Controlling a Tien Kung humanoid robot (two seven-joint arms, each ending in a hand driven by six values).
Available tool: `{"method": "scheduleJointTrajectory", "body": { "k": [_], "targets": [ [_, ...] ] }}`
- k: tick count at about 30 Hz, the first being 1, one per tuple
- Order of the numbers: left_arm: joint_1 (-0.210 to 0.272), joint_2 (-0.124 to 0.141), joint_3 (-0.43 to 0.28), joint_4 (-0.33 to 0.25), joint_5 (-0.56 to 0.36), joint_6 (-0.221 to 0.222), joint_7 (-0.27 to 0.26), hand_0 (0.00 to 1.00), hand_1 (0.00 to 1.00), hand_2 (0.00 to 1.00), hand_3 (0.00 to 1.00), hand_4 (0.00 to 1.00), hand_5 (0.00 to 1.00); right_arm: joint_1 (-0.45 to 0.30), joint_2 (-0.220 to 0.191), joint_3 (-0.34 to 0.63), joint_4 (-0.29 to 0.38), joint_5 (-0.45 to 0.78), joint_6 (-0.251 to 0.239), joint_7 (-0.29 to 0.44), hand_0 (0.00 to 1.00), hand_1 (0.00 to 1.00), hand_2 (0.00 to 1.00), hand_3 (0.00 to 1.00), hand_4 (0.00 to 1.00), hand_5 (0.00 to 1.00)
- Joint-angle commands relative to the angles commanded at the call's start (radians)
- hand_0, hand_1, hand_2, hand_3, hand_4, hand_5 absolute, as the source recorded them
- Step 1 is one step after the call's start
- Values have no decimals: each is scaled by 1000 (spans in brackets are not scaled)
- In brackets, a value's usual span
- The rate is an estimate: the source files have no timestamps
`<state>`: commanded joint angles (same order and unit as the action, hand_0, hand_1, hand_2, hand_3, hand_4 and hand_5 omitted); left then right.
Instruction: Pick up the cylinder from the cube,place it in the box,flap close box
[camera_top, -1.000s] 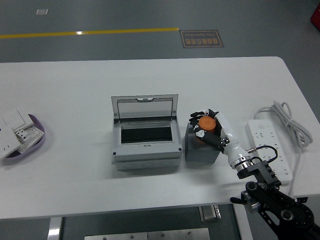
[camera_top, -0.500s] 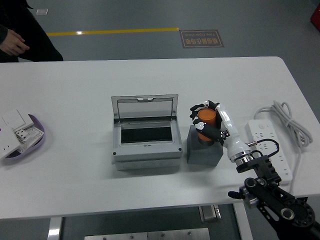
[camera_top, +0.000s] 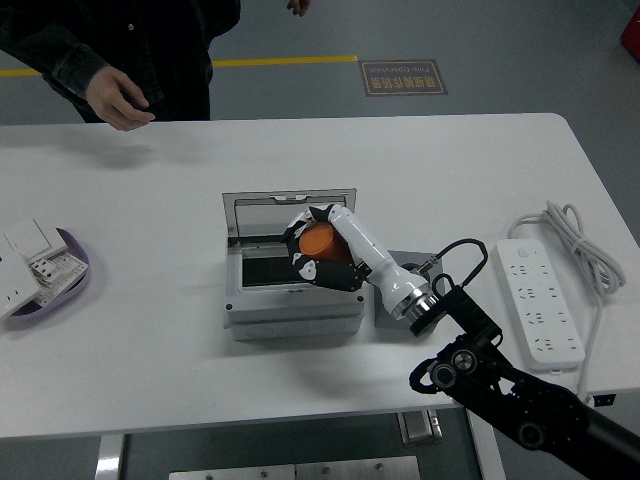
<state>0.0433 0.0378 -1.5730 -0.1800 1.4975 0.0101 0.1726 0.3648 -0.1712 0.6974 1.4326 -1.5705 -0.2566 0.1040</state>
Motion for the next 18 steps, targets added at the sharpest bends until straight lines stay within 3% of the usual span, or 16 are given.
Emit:
{"method": "scheduleJointTrajectory", "body": {
  "k": [9, 17, 18],
  "targets": [
    [-1, 3, -2, 0, 4, -1, 2, 588, 613, 606, 631, 650, 161, 115, 43, -69, 6, -335, 119, -283, 2, 151, 239, 203, 2, 2],
    [-2, 5, -1, 0, 6, -1, 2, 588, 613, 606, 632, 650, 161, 157, 53, -102, 1, -564, 161, -465, 2, 133, 234, 205, 2, 2],
    [-2, 5, -1, 0, 6, -1, 2, 588, 612, 606, 631, 650, 160, 159, 53, -104, -1, -580, 165, -474, 2, 134, 278, 215, 2, 2]
  ]
}}
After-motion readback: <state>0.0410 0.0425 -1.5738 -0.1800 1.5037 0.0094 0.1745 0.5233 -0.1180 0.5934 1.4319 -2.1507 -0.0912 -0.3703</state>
